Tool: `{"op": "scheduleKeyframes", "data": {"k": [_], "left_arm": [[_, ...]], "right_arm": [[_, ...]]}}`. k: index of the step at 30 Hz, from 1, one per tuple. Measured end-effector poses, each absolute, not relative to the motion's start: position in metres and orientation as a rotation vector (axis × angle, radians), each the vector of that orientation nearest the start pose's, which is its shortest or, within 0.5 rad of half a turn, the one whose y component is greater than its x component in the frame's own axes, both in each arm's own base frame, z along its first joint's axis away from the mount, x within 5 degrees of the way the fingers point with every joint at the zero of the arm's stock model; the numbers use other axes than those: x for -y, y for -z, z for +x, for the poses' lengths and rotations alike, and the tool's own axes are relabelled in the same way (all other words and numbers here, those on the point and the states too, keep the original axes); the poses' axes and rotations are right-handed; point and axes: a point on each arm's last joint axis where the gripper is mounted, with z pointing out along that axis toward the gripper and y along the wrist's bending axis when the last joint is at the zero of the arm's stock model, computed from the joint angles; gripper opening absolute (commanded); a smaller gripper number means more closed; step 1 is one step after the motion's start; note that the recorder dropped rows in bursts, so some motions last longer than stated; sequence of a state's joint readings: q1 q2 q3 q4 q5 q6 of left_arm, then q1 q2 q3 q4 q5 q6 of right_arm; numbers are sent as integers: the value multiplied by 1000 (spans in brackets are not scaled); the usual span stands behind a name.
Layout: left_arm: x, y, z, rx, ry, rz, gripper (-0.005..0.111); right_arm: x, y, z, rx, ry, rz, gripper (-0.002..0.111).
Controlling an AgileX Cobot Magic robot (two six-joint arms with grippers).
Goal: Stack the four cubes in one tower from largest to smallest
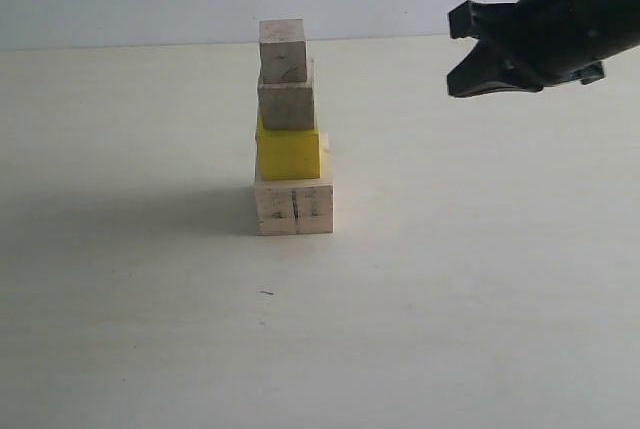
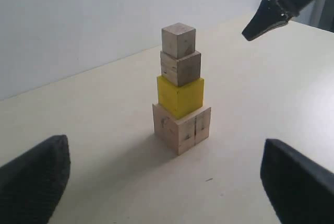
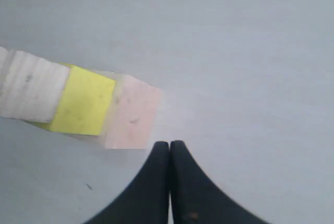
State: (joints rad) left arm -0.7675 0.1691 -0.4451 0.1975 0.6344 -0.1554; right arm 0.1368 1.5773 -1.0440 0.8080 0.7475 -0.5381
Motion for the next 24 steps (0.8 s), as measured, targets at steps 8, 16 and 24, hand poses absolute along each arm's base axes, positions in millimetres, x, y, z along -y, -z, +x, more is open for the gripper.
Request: {"op": "scheduleKeyframes", "data": {"k": [8, 16, 24], "left_arm": [[22, -295, 38, -1745, 428, 620, 94], [22, -295, 37, -1750, 443, 617, 30], [22, -294, 37, -1754, 450, 615, 0]], "right_arm": [[-53, -296, 273, -2561, -330, -178, 0], [-38, -342, 225, -2469, -188, -198, 0], [-29, -395, 151, -2216, -190, -199, 0]]}}
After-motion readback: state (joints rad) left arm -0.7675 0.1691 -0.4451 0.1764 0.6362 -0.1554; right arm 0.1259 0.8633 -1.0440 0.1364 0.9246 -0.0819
